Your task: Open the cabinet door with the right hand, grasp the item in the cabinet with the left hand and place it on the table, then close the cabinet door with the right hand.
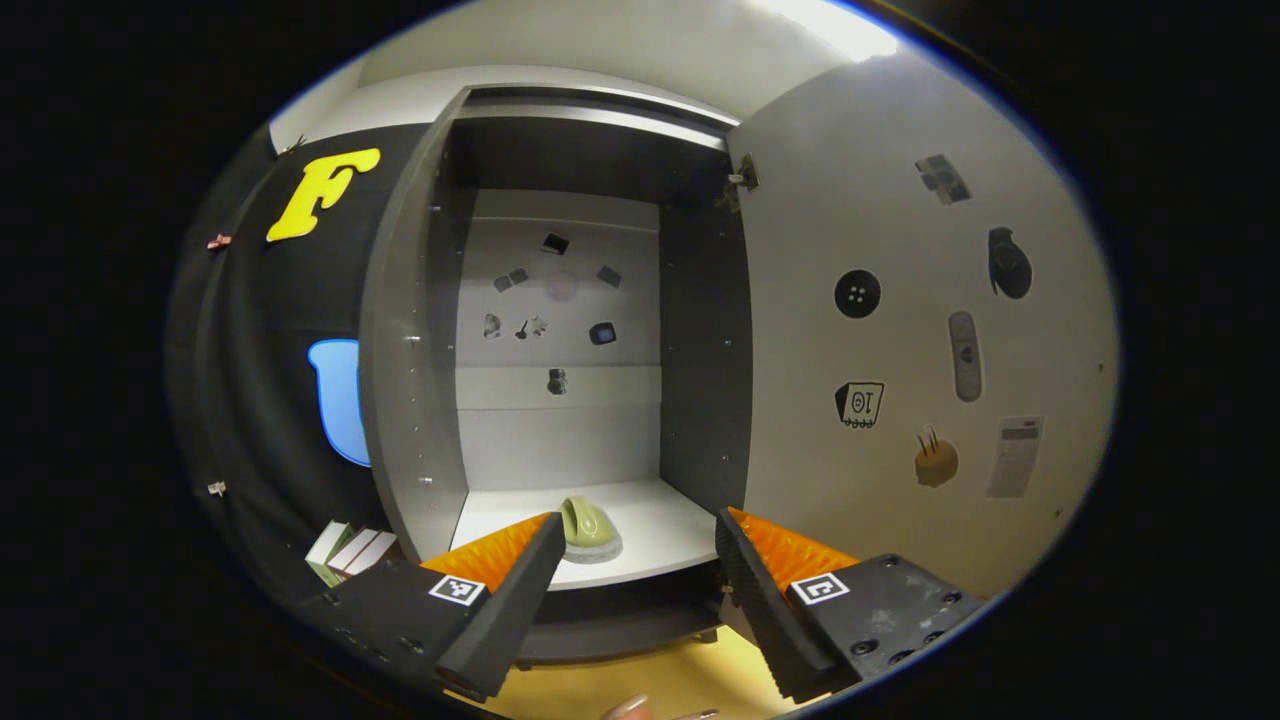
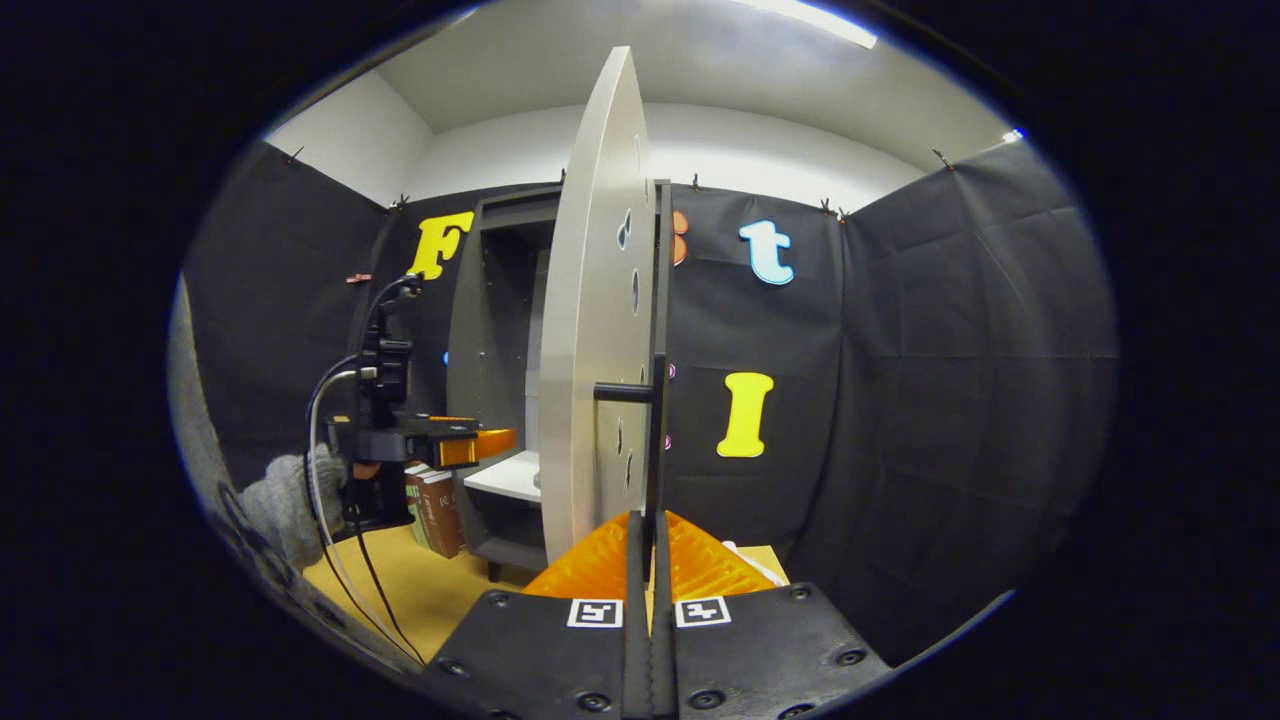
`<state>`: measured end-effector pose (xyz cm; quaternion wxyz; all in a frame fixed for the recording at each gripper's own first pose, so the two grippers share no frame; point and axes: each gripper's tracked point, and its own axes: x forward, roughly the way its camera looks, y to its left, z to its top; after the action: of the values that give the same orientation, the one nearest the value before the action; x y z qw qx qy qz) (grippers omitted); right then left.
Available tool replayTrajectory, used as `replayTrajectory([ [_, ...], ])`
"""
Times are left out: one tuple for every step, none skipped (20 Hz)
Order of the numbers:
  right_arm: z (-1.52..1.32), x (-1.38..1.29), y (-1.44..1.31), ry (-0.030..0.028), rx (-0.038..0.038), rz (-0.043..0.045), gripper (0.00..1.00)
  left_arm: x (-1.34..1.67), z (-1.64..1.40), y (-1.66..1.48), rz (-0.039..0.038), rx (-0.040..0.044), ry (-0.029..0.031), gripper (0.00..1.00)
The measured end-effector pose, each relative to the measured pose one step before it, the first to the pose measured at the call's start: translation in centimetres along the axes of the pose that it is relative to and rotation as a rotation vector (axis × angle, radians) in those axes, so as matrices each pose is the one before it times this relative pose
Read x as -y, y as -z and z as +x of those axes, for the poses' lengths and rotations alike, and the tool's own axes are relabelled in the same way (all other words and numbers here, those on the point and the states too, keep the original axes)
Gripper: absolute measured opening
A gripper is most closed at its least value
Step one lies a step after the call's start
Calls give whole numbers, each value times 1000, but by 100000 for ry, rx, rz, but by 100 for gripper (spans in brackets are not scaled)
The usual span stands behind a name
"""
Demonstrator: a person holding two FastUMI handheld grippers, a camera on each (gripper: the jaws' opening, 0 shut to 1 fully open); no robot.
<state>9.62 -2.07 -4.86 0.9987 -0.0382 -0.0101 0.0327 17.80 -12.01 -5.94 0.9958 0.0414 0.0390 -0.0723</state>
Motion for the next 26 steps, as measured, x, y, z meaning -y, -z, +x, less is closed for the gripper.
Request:
replayTrajectory([
  [-552,371,-53,290,557,-1057,4,-165,450,-207,750,-244,574,95],
  [-69,400,8,333,334,-78,5,-117,403,-190,-482,-83,1327,94],
  [-196,520,131,1432,253,189,5,-96,401,102,-1025,-658,1653,94],
  [79,837,168,3477,330,228,5,-380,418,-183,-840,-640,1027,94],
  [-464,1535,-43,5777,573,266,5,-629,533,-405,-111,-515,-586,94],
  [215,1468,25,6242,785,768,5,-488,525,-565,734,-199,-903,94],
  [245,1481,129,5897,-210,770,5,-355,799,-583,1984,21,171,94],
  [-47,1385,317,5215,-286,5,5,-261,819,-599,2590,473,232,94],
  [262,1132,221,2592,443,-1121,10,-496,820,-501,2386,257,-920,94],
  [224,826,176,579,484,-1175,15,-389,900,-249,1676,-640,-716,94],
  [725,742,531,1122,-498,-1414,41,-157,896,306,389,-1889,-166,93],
  [176,836,612,2337,-1637,-1961,68,-107,999,258,-146,-2133,1,93],
  [373,580,787,1705,-2497,-2372,94,-161,849,327,303,-2485,-275,94],
  [583,306,826,170,-2256,-1810,99,-377,1071,261,179,-2193,-1289,94],
  [259,76,460,-1128,-1663,-1493,97,-390,1087,494,-524,-2494,-1446,94],
  [658,146,286,-496,-930,-1085,97,-299,1138,589,-2452,-2978,-1062,95],
  [602,269,135,-284,-276,-787,98,-349,1133,359,-4339,-2611,-347,94],
  [1082,229,249,-92,333,-231,97,-278,1077,255,-4721,-2494,67,94],
  [558,344,131,-76,37,392,97,-255,1069,200,-3716,-2326,313,93],
  [495,455,211,865,-414,716,97,-468,1064,312,-1589,-2615,-139,92],
  [270,664,54,959,288,748,97,-570,898,314,281,-2799,-1705,91],
  [390,484,117,553,-474,1251,98,-403,804,528,1066,-3062,-1473,90],
  [327,356,307,29,-1078,1759,98,-153,718,403,220,-2393,-864,90],
  [339,402,360,438,-870,1424,98,106,602,512,-796,-2897,59,89],
  [1222,424,185,945,-645,785,94,202,565,440,-1536,-2975,690,87],
  [128,342,358,1050,-1082,190,98,191,658,331,-661,-2587,1091,86],
])
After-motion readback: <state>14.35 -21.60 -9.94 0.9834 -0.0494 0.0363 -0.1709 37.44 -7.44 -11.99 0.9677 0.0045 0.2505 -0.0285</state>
